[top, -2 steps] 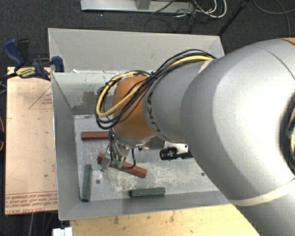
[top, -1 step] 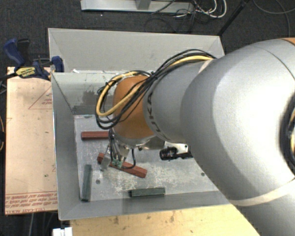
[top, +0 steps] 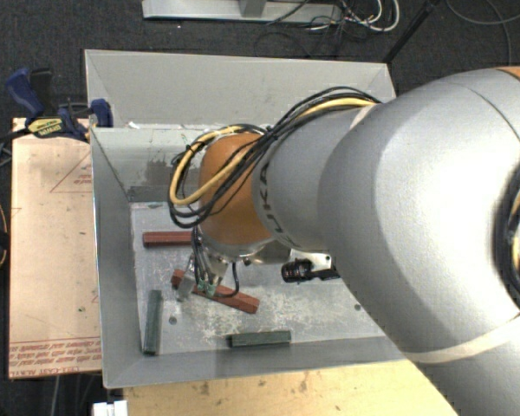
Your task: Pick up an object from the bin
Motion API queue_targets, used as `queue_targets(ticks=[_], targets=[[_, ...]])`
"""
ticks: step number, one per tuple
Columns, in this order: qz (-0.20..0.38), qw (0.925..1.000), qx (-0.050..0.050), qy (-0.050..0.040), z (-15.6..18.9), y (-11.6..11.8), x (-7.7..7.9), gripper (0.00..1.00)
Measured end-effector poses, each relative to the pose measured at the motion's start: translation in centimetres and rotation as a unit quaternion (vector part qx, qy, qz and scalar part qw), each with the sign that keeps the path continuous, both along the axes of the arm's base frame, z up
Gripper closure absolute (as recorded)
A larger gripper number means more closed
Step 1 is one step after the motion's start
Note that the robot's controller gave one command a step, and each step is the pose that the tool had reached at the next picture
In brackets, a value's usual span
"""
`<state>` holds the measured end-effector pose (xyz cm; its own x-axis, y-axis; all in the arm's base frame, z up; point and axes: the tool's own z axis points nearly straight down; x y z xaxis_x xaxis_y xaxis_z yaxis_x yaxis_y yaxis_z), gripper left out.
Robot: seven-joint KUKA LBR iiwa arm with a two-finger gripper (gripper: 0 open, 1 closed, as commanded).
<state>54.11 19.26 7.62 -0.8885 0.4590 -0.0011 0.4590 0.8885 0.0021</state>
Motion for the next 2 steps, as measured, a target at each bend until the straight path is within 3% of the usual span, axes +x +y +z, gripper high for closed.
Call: queue_targets(ticks=[2], targets=[[0.000,1.0000,0.000,0.0000,0.00,0.00,0.00,1.00]])
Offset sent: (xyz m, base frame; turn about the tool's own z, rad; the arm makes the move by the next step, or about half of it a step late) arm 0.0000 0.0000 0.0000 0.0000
